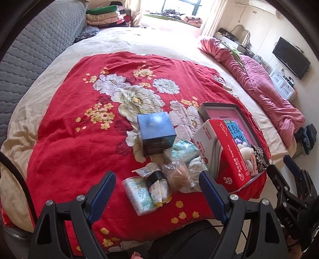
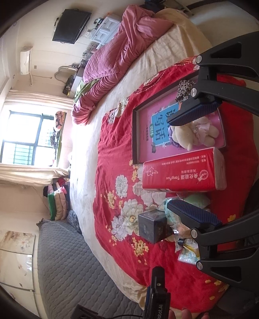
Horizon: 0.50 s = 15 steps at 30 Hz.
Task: Organize soft objects
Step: 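Lower both open tools over the pile of packaged items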
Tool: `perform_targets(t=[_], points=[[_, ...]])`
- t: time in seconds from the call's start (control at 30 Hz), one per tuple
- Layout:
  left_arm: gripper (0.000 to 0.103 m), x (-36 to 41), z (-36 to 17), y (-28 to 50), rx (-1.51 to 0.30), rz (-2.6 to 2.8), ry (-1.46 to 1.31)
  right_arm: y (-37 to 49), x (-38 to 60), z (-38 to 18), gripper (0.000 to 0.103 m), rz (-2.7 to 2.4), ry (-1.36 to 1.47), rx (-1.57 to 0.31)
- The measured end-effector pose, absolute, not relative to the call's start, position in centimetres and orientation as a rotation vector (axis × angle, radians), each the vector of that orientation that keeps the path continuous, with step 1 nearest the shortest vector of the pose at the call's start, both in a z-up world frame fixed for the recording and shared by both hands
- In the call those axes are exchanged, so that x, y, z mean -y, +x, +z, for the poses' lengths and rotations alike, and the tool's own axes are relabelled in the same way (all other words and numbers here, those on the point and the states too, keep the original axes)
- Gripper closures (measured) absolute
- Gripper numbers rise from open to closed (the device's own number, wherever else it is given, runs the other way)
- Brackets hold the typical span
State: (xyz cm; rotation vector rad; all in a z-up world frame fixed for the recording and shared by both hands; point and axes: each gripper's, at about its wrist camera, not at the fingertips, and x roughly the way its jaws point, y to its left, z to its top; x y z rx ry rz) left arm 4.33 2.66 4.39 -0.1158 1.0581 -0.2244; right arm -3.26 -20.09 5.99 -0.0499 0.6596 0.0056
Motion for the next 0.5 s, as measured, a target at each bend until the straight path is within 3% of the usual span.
perform_targets(t=[0.5], points=[[0.018, -6.7, 0.2, 4.6, -1.138, -0.164, -0.152, -2.8, 14.9, 4.2, 0.025, 0.137, -0.134, -0.691]])
